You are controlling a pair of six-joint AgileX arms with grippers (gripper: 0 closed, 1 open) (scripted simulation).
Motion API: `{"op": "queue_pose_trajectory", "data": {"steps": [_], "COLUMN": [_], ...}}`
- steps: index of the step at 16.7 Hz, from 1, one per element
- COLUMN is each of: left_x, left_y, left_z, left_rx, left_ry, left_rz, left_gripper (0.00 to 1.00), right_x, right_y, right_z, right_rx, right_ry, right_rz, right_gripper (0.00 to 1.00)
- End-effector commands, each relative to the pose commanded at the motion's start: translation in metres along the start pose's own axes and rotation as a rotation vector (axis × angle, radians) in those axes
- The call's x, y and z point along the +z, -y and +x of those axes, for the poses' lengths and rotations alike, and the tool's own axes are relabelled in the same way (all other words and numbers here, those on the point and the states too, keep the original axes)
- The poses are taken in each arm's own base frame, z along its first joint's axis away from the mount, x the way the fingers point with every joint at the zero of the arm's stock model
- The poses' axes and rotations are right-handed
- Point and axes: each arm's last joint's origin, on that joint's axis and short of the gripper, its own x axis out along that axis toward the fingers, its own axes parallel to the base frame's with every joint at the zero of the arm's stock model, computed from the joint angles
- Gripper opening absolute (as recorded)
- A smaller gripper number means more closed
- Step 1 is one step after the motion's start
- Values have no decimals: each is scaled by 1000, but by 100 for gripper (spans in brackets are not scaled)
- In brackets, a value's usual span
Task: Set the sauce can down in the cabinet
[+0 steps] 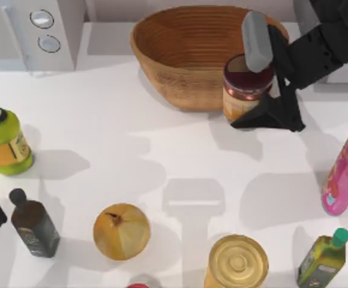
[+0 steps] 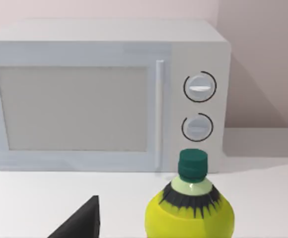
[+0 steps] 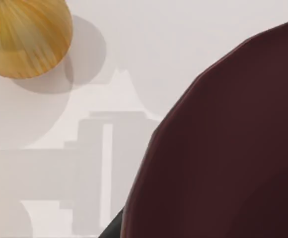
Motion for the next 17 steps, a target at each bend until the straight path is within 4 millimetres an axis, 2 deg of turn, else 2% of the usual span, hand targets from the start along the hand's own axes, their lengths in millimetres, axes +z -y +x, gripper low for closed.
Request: {"op": "queue_pose_trajectory", "data": {"steps": [7, 11, 14, 17], "left_x": [0, 0, 0, 0], "left_y": [0, 0, 0, 0], "left_z": [0, 0, 0, 0], "left_rx": [0, 0, 0, 0], "left_ry": [0, 0, 0, 0], "left_rz": [0, 0, 0, 0], "left_gripper": [100, 100, 100, 100], "right_x": [7, 0, -13, -23], "right_y": [-3, -6, -23, -49], "right_z": [-6, -3, -9, -30], "right_rx": [4, 15, -6, -111], "right_ry": [-1, -21, -66, -96], "right_rz": [-5, 44, 143, 232], "right_gripper": [0, 0, 0, 0]}}
